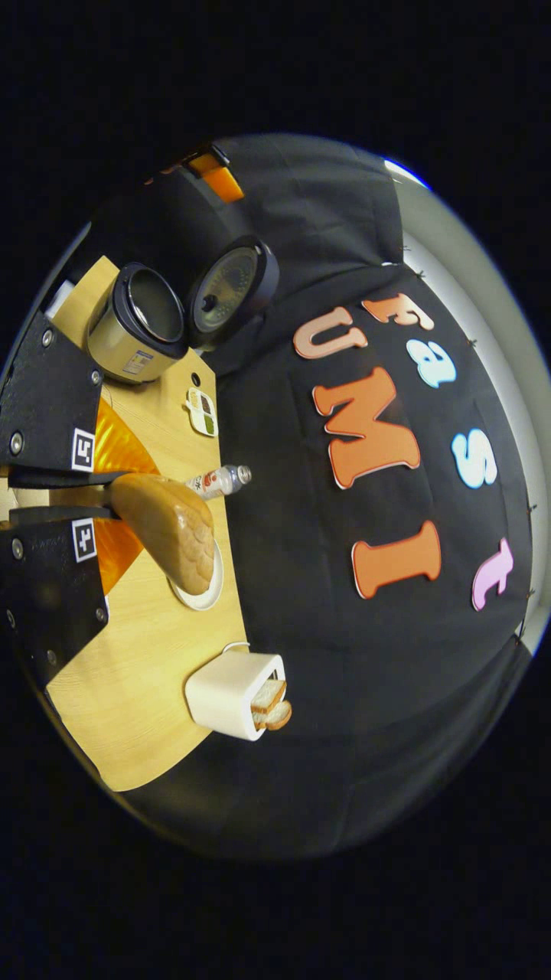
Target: Close the left gripper, press the button to open the rice cooker; take a wooden spoon from the chopstick holder with the right hand, scoop a spoonful of rice and pour it into the rice cooker, then put the wooden spoon back into the chopstick holder.
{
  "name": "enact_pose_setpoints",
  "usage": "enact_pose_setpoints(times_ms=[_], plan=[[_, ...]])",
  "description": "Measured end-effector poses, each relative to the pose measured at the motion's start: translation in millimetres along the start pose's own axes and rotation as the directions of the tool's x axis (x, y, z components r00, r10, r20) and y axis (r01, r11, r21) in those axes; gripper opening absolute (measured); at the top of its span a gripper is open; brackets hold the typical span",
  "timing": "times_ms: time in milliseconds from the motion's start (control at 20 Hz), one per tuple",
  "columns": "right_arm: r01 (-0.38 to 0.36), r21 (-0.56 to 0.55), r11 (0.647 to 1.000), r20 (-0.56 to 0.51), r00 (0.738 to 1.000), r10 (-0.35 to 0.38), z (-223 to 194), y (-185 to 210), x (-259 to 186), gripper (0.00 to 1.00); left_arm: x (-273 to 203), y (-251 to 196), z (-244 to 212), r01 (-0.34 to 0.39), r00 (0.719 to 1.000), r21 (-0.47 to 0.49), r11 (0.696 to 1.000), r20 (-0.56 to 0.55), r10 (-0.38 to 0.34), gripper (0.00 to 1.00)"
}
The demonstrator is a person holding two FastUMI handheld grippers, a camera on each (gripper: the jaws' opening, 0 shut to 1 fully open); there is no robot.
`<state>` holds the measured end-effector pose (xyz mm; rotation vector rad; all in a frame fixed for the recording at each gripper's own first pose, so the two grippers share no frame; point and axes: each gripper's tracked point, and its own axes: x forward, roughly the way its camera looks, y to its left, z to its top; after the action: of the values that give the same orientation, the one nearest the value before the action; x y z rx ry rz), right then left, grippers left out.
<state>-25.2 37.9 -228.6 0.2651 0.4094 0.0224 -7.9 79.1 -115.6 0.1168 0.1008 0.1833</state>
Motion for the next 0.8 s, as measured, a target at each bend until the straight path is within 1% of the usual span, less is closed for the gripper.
enact_pose_setpoints(times_ms=[50, 100, 150, 250, 350, 450, 500, 550, 600, 650, 750, 800], plan=[[-0.013, -0.024, 1.0, -0.012, 1.0, 0.013, -6.7, 9.2, 4.6, 0.08, -0.8, 5.9, -0.3, -0.007, 1.0, 0.0, 1.0, 0.001, 0.007, 0.97], [-0.019, -0.059, 0.998, -0.026, 1.0, 0.018, -13.9, 16.1, 7.5, 0.08, 0.0, 12.9, -0.2, -0.016, 1.0, -0.004, 1.0, 0.001, 0.016, 0.97], [-0.021, -0.103, 0.994, -0.042, 0.999, 0.016, -21.7, 19.6, 11.6, 0.08, 0.6, 18.4, -2.2, -0.024, 1.0, -0.012, 1.0, -0.003, 0.024, 1.0], [-0.012, -0.192, 0.981, -0.067, 0.998, -0.001, -37.4, 23.7, 20.5, 0.08, 1.2, 27.3, -7.4, -0.035, 0.999, -0.027, 0.999, -0.013, 0.035, 1.0], [0.005, -0.266, 0.964, -0.088, 0.996, -0.029, -52.4, 24.3, 29.4, 0.08, 0.4, 37.7, -13.5, -0.053, 0.998, -0.023, 0.998, -0.025, 0.053, 1.0], [0.027, -0.353, 0.935, -0.098, 0.993, -0.066, -64.5, 19.7, 35.3, 0.08, -0.8, 44.6, -16.9, -0.068, 0.997, -0.018, 0.998, -0.031, 0.067, 1.0], [0.02, -0.383, 0.923, -0.106, 0.992, -0.065, -70.6, 23.1, 36.2, 0.08, -0.8, 46.2, -18.8, -0.072, 0.997, -0.016, 0.997, -0.036, 0.072, 1.0], [0.018, -0.407, 0.913, -0.11, 0.992, -0.069, -76.4, 24.2, 38.6, 0.09, -1.5, 48.2, -20.8, -0.078, 0.996, -0.014, 0.997, -0.04, 0.077, 0.97], [0.022, -0.433, 0.901, -0.106, 0.992, -0.075, -80.7, 25.3, 40.4, 0.08, -1.1, 50.6, -23.9, -0.083, 0.996, -0.013, 0.996, -0.046, 0.083, 1.0], [0.027, -0.466, 0.884, -0.099, 0.992, -0.082, -86.2, 25.6, 43.3, 0.08, 0.3, 51.6, -24.2, -0.089, 0.995, -0.015, 0.996, -0.049, 0.088, 1.0], [0.012, -0.536, 0.844, -0.114, 0.99, -0.086, -104.5, 26.5, 45.5, 0.08, 0.5, 51.3, -28.9, -0.095, 0.993, -0.023, 0.995, -0.069, 0.094, 1.0], [-0.001, -0.549, 0.836, -0.123, 0.989, -0.079, -112.6, 28.9, 46.3, 0.07, 0.8, 50.2, -31.4, -0.096, 0.993, -0.031, 0.995, -0.077, 0.093, 0.99]])
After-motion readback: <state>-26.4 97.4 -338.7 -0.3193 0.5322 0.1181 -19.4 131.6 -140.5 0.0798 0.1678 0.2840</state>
